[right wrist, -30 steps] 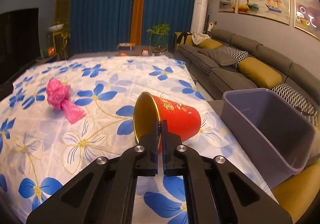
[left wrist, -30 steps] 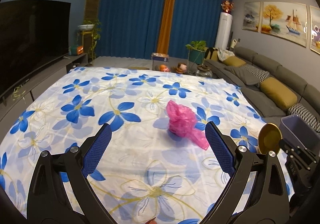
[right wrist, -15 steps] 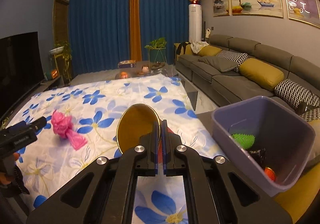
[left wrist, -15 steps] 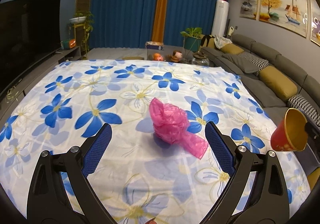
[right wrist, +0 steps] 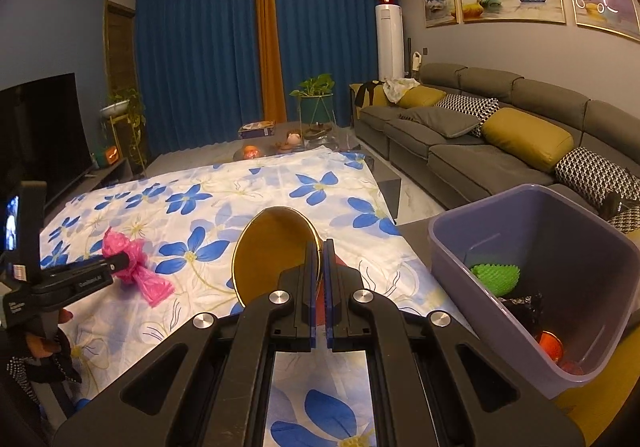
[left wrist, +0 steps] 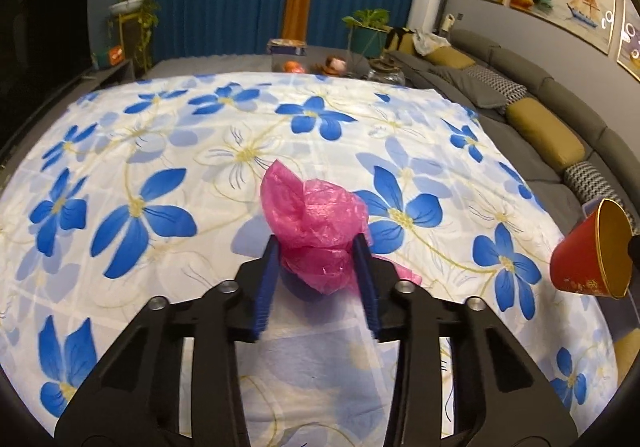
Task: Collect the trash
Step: 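Carry the pink bag in the left tool and red cup in the right over the bin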
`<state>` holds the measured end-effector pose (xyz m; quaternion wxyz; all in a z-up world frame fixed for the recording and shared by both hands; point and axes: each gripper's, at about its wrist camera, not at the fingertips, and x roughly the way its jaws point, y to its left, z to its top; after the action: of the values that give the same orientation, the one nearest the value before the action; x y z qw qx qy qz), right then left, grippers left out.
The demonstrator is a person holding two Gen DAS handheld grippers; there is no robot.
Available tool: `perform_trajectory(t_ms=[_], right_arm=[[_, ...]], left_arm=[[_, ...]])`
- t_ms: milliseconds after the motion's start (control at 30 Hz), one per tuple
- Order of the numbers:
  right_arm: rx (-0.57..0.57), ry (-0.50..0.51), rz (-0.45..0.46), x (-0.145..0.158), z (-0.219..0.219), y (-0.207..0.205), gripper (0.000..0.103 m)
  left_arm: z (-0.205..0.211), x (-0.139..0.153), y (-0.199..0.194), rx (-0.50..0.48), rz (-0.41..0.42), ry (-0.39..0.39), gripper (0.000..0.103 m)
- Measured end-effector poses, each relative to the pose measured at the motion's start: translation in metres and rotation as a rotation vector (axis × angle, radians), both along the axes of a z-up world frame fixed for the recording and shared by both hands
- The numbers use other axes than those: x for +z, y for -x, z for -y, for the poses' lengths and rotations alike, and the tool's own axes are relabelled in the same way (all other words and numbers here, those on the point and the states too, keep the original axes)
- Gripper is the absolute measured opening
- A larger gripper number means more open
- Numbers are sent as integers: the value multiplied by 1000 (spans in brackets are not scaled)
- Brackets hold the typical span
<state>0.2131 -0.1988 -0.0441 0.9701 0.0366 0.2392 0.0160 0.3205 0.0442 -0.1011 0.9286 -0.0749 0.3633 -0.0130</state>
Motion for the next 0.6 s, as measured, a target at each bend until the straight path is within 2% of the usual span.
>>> perform_trajectory(t_ms=[167, 600], right_arm=[[8, -9, -1, 3, 0, 3, 4], [27, -24, 27, 20, 7, 29, 4]], left_arm=[[-1, 2, 7, -14, 14, 26, 23], [14, 48, 72, -57, 152, -13, 22]])
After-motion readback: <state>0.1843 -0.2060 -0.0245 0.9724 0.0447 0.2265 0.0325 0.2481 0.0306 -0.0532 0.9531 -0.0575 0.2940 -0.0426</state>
